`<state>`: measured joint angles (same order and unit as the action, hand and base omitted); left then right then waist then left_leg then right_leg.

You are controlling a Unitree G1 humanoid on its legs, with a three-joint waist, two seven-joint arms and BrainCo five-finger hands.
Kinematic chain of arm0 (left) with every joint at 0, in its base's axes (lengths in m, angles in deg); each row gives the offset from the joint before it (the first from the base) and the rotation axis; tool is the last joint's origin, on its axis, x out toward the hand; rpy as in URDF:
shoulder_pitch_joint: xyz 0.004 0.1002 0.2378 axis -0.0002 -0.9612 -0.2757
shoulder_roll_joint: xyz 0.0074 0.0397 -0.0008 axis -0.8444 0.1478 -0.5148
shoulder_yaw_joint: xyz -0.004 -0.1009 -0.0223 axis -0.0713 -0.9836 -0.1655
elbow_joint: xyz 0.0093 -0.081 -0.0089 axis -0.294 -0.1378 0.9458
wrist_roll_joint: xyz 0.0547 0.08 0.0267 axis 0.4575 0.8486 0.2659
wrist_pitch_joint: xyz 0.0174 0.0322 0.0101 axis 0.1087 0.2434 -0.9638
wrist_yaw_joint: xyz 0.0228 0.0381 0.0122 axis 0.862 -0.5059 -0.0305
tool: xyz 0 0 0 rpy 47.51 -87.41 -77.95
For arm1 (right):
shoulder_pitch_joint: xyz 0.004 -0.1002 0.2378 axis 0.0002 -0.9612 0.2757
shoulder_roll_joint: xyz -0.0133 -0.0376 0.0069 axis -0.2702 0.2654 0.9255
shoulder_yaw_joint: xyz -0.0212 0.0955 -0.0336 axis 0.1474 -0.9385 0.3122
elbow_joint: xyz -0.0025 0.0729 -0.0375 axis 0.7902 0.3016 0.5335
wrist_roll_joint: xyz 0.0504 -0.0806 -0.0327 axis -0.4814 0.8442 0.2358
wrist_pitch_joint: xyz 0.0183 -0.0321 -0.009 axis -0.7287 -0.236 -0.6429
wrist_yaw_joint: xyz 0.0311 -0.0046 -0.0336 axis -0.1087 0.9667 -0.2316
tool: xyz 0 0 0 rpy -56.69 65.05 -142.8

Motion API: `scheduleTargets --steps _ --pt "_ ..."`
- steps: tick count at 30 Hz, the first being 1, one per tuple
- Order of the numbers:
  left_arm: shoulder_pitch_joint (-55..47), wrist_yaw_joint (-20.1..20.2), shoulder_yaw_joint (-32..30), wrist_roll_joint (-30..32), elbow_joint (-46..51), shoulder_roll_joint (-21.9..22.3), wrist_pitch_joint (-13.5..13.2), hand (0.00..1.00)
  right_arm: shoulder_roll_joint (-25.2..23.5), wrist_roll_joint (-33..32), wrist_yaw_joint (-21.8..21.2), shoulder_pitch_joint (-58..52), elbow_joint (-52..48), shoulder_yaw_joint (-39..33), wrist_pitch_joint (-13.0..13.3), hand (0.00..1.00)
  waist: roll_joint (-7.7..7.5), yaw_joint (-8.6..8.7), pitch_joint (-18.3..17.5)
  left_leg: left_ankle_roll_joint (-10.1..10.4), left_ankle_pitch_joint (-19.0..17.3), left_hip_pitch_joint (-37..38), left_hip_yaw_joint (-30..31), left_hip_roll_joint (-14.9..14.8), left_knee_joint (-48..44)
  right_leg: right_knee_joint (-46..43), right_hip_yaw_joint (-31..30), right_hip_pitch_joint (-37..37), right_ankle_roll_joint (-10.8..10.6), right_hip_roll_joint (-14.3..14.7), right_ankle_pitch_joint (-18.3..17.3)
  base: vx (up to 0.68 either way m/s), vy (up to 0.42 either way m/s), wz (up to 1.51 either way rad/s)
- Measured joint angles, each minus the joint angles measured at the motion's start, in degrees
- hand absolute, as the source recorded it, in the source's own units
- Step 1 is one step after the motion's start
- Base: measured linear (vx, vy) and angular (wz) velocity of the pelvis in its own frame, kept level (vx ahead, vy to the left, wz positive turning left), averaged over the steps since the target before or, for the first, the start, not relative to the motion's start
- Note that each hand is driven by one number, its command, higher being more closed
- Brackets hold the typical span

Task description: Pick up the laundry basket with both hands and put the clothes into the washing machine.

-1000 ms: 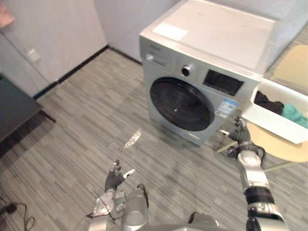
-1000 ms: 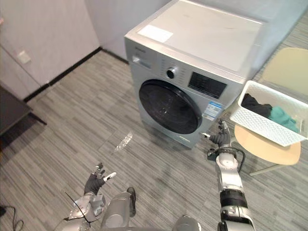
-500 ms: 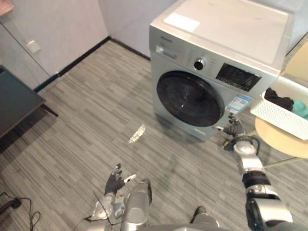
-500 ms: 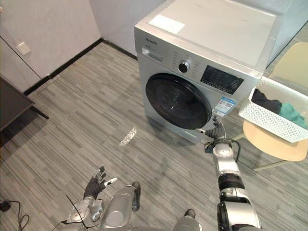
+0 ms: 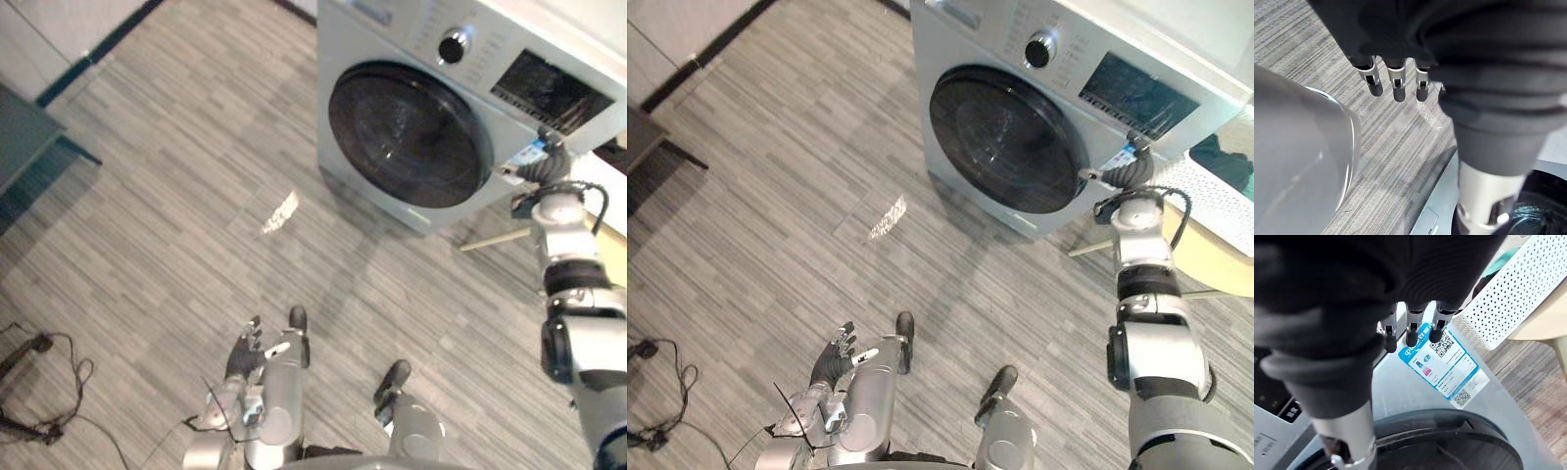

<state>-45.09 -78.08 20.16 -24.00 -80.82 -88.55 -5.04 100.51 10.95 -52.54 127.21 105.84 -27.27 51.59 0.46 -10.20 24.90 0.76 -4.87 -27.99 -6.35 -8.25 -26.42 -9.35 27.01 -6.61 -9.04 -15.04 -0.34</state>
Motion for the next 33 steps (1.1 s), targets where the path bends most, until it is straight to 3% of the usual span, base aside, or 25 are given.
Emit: scheduleTargets --steps 9,19,20,24,33 --pt "0.5 -1.4 1.5 -3.0 0.1 0.3 -0.7 0.0 2.2 -4.0 0.0 8.0 6.5 0.6 0.0 0.0 0.78 -1.57 2.6 -0.1 2.0 -5.7 1.5 -0.1 0.6 -0.3 2.2 -5.1 1.0 0.5 0.9 -0.05 -0.012 0.06" --pt "0.5 -2.3 1.5 -8.2 4.5 2.5 -2.7 0.0 9.5 -7.3 -0.1 14.7 8.4 9.5 0.2 0.0 1.52 -3.3 4.5 0.3 6.3 -11.1 3.8 -0.4 4.9 0.6 7.9 -9.9 1.2 1.8 2.2 -0.03 -0.032 0.08" --pt "0.5 -2.3 1.4 -9.0 5.1 2.8 -2.8 0.0 9.7 -8.0 -0.1 15.3 8.3 10.3 0.3 1.0 1.47 -3.31 4.6 0.6 6.8 -11.4 4.4 -0.5 5.6 0.7 8.8 -10.1 1.4 2.0 2.1 -0.03 -0.045 0.12" --pt "0.5 -2.2 1.2 -10.3 7.2 3.2 -3.0 0.0 10.8 -9.6 -0.9 16.8 7.2 15.8 2.3 1.0 0.96 -3.43 4.9 1.2 8.7 -12.2 5.1 -1.0 8.0 0.8 9.6 -11.4 1.9 3.0 1.9 -0.04 -0.058 0.05" --pt "0.4 1.3 0.8 -11.1 9.8 2.0 -3.0 0.0 17.0 -15.2 -10.1 14.2 4.0 26.0 5.1 1.0 0.1 -4.43 5.1 2.5 12.1 -11.7 7.2 -2.4 12.3 1.6 12.2 -11.5 2.8 5.1 1.6 -0.03 -0.052 0.05"
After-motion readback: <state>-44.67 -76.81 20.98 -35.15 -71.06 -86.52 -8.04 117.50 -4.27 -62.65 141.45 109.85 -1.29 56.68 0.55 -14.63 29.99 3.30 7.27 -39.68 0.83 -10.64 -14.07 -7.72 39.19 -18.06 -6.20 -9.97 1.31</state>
